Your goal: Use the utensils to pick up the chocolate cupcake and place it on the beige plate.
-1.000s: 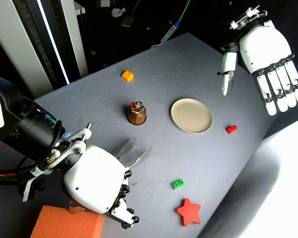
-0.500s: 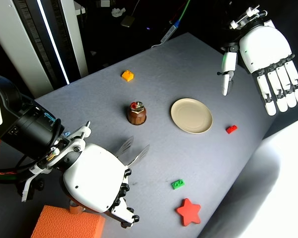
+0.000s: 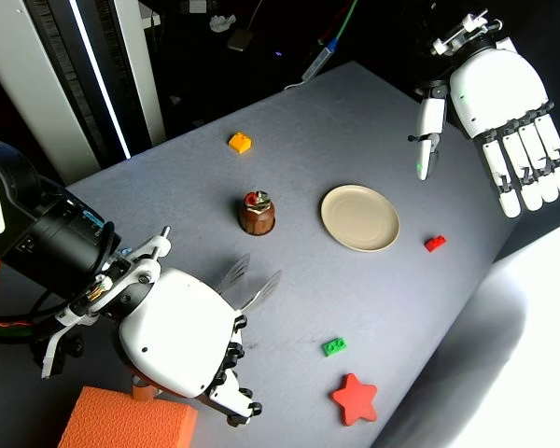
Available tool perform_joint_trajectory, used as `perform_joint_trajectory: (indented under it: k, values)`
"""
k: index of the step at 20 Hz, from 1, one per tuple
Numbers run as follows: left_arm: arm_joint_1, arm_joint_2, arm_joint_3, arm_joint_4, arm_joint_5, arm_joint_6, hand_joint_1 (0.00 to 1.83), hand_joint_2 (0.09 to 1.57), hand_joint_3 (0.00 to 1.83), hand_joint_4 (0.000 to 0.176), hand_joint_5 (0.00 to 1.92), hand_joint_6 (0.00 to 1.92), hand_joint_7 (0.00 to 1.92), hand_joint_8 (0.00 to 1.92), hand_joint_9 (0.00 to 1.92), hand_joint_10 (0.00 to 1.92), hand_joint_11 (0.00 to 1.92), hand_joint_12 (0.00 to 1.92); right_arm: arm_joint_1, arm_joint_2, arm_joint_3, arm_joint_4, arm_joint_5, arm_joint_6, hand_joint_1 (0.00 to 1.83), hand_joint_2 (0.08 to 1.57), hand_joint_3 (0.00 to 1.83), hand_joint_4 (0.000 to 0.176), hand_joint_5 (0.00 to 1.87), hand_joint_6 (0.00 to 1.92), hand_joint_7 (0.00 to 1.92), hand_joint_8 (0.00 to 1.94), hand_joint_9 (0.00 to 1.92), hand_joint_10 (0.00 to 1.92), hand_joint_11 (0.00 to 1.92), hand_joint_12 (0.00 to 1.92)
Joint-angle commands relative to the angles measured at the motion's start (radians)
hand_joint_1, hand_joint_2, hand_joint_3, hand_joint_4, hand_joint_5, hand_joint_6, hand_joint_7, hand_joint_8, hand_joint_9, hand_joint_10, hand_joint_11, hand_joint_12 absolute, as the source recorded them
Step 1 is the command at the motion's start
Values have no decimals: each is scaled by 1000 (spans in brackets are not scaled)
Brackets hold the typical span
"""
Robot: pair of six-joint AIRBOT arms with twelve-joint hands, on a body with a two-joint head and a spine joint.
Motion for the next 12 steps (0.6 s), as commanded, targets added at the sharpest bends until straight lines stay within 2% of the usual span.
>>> perform_joint_trajectory:
  k: [1,2,3,4,5,6,7,8,9,10,11,12]
  values:
    - [-17,15,0,25,7,3,0,1218,1,0,56,11,19,7,1,1,0,0,13,11,-4,-27,50,-5,988,1109,0,0,763,558,902,1,503,2,0,838]
    - [-17,15,0,25,7,3,0,1219,1,0,58,10,17,6,4,2,0,0,14,11,-6,-27,50,-5,985,1087,0,0,811,262,882,11,507,2,0,832]
    - [-17,15,0,25,7,3,0,1220,1,0,76,15,32,10,18,7,5,2,14,12,-9,-27,51,-5,1015,1125,0,93,931,849,910,11,531,4,0,999]
    - [-17,15,0,25,7,3,0,1219,1,0,85,17,42,13,25,9,12,6,14,13,-11,-27,54,-5,1016,1138,0,103,912,1042,911,6,529,1,0,1001]
    - [-17,15,0,25,7,3,0,1220,1,0,77,12,37,9,23,7,11,5,14,15,-14,-27,61,-5,998,1160,1,113,871,1139,908,3,518,3,0,968]
    - [-17,15,0,25,7,3,13,1222,1,0,82,11,42,9,30,8,14,7,14,18,-16,-27,68,-5,1014,1159,0,84,877,1138,935,10,530,7,0,933]
    - [-17,15,0,25,7,3,13,1220,0,0,81,9,38,6,26,6,9,5,16,21,-19,-27,73,-5,1008,1103,0,0,758,564,906,1,507,1,0,795]
    - [-17,15,0,25,7,3,13,1221,1,0,81,8,40,6,24,4,8,5,17,26,-24,-27,82,-6,1019,1085,0,0,804,261,885,3,499,1,0,807]
    - [-17,15,0,25,7,3,11,1220,0,0,87,10,49,9,29,6,14,8,17,29,-29,-27,88,-6,1002,1086,0,0,855,121,892,2,505,1,0,874]
    - [-17,15,0,25,7,3,10,1218,0,0,87,9,49,8,32,7,19,11,18,32,-34,-27,94,-7,1003,1091,0,0,866,63,893,1,503,0,0,868]
    - [-17,15,0,25,7,3,1,1219,0,0,61,1,26,1,9,1,3,1,19,36,-41,-27,97,-11,1001,1157,0,93,902,873,911,0,500,0,0,939]
    - [-17,15,0,25,7,3,0,1224,2,0,65,4,28,3,12,3,0,0,20,39,-47,-27,99,-14,978,1119,0,0,768,480,881,0,490,5,0,885]
